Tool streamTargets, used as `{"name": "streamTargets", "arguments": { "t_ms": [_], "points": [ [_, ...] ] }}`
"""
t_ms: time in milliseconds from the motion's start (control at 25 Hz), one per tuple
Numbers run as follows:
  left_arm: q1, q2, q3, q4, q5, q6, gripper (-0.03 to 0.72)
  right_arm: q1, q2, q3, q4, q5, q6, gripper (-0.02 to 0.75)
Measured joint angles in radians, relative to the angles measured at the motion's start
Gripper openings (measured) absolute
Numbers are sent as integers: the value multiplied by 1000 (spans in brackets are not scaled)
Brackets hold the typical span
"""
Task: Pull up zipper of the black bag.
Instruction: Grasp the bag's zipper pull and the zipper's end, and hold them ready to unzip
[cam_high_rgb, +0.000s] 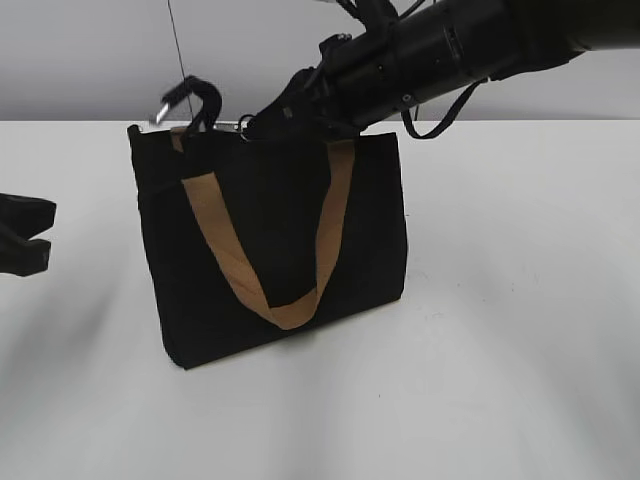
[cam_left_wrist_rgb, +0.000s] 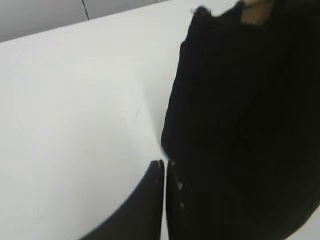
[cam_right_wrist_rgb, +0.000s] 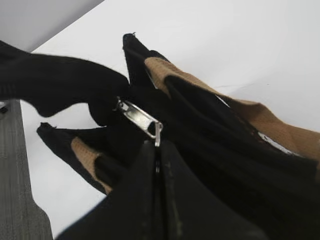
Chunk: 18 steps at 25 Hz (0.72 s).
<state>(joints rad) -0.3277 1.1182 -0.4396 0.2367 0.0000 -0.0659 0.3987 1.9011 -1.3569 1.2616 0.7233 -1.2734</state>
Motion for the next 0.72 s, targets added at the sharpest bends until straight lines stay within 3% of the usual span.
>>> {"name": "streamTargets", "arguments": {
  "t_ms": [120, 360, 480, 720],
  "points": [
    [0, 0, 0, 0, -69, 0, 59, 1, 0, 0, 0, 23, 0, -1],
    [-19, 0, 0, -1, -122, -6, 405, 2, 0, 0, 0, 45, 0, -1],
    [-39, 0, 0, -3, -123, -45, 462, 2, 0, 0, 2, 46, 1, -1],
    [-113, -9, 0, -2, -171, -58, 498, 2, 0, 0, 2, 48, 1, -1]
  ]
}}
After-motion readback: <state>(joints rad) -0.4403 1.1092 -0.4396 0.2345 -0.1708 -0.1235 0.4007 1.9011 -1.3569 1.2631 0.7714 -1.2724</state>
